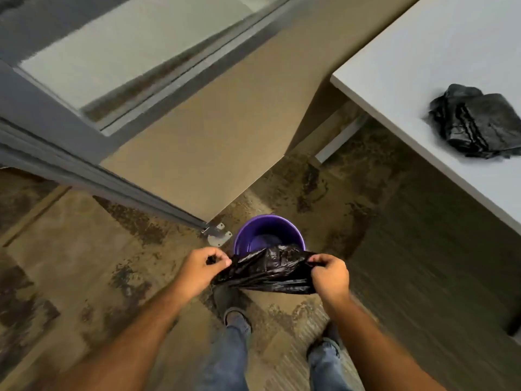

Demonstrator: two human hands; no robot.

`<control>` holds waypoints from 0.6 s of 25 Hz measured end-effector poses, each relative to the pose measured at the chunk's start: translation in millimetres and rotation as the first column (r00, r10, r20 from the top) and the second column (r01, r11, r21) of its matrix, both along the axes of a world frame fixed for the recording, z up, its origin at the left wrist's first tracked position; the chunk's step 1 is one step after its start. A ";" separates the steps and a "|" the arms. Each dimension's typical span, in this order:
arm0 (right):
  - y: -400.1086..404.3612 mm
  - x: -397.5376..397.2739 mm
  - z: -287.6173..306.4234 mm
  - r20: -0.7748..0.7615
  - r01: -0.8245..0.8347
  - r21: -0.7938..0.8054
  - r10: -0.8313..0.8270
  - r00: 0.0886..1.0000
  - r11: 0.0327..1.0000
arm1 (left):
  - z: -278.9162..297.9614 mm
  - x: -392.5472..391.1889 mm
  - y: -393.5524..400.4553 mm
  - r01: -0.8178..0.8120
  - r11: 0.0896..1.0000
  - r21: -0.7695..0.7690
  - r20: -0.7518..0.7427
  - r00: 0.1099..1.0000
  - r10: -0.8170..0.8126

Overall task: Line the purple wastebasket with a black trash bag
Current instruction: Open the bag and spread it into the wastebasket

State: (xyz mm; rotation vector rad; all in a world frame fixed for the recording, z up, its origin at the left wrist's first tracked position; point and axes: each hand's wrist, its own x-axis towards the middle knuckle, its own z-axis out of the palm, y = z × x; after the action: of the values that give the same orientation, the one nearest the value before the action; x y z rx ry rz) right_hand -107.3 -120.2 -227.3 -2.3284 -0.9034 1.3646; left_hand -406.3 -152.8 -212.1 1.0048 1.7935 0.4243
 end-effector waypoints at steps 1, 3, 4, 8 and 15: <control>2.4 1.2 -25.3 0.050 -0.118 0.019 0.117 0.992 0.993 | -28.0 6.4 -0.3 -0.023 1.000 0.000 -0.055 0.998 0.023; 11.7 4.6 -79.1 0.134 -0.340 0.066 0.330 0.935 0.938 | -80.4 17.7 5.9 -0.064 0.998 -0.028 -0.144 0.988 0.060; 17.9 6.7 -106.9 0.159 -0.413 0.088 0.397 0.904 0.906 | -105.8 22.5 11.4 -0.019 0.998 -0.058 -0.202 0.979 0.007; 45.7 17.0 -207.5 0.279 -0.587 0.113 0.542 0.793 0.801 | -204.9 37.8 37.7 0.211 0.968 -0.137 -0.357 0.901 -0.247; 97.3 24.9 -314.1 0.195 -0.575 0.130 0.548 0.814 0.808 | -326.8 48.2 104.1 -0.689 0.681 -0.247 0.149 0.667 0.730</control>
State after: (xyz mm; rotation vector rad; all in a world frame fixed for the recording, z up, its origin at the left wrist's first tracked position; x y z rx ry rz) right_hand -82.4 -22.9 -541.3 -2.1183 -1.8019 1.2306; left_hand -358.1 -48.6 -538.8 0.0608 1.9083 0.8194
